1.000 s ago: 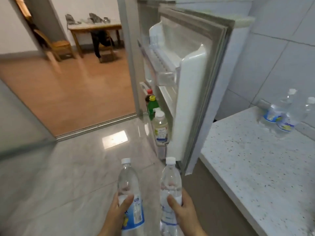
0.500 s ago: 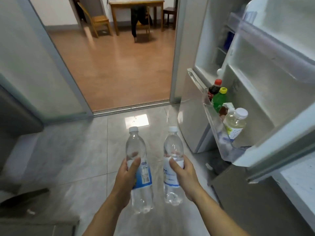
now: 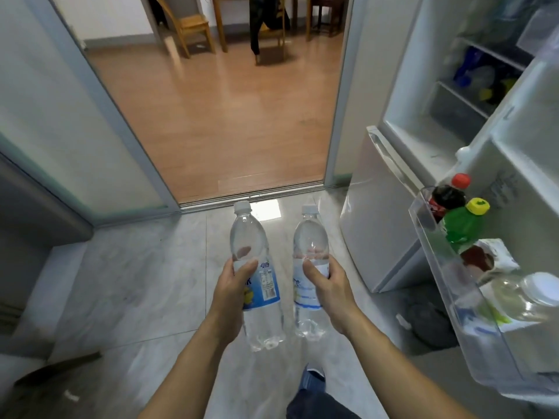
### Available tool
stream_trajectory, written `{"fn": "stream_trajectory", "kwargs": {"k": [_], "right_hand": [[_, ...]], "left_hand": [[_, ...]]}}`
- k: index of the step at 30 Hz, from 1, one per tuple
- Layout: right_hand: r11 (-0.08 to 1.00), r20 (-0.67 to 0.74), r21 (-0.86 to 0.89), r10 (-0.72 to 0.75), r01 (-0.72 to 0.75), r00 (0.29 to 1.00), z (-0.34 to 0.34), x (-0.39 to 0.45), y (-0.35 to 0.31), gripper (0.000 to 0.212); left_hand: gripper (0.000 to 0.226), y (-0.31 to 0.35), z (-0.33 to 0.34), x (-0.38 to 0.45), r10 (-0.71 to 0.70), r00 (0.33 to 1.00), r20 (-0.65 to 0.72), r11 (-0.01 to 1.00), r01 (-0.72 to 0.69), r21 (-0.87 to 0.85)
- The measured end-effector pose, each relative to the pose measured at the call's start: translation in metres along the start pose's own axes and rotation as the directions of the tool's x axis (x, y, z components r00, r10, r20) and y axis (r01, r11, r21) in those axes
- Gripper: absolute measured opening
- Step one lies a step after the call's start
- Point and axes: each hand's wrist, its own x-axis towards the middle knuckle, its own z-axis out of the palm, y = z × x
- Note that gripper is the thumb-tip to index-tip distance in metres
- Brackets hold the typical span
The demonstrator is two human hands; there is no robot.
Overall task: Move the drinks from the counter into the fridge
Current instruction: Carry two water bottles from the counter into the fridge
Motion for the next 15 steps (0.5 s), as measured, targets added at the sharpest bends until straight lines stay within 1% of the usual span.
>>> {"fn": "stream_trajectory", "kwargs": {"k": [3,6,9,12,15], "right_hand": [[1.000,0.003,0.024,-0.008,0.008,1.000,0.000,0.044,-0.024,0.056],[0.999,-0.011,0.037,-0.023,0.023,1.000,-0.003,0.083,-0.045,0.057],[0.999,-0.045,0.048,-0.018,0.020,0.999,-0.006,0.115,-0.058,0.054],[0.998,-0.092,0.048,-0.027,0.031,0.995,-0.006,0.148,-0.066,0.043],[0.998,-0.167,0.049,-0.034,0.043,0.985,-0.003,0.182,-0.069,0.028]], "left_hand": [[0.057,0.027,0.008,0.039,-0.003,1.000,-0.020,1.000,0.003,-0.009],[0.055,0.049,0.018,0.081,0.001,1.000,-0.019,1.000,-0.001,-0.019],[0.054,0.065,0.026,0.120,0.001,1.000,0.010,0.999,-0.001,-0.032],[0.059,0.082,0.031,0.159,0.013,0.999,0.045,1.000,-0.012,-0.013],[0.054,0.097,0.032,0.204,0.016,0.996,0.088,1.000,-0.014,-0.022]]}}
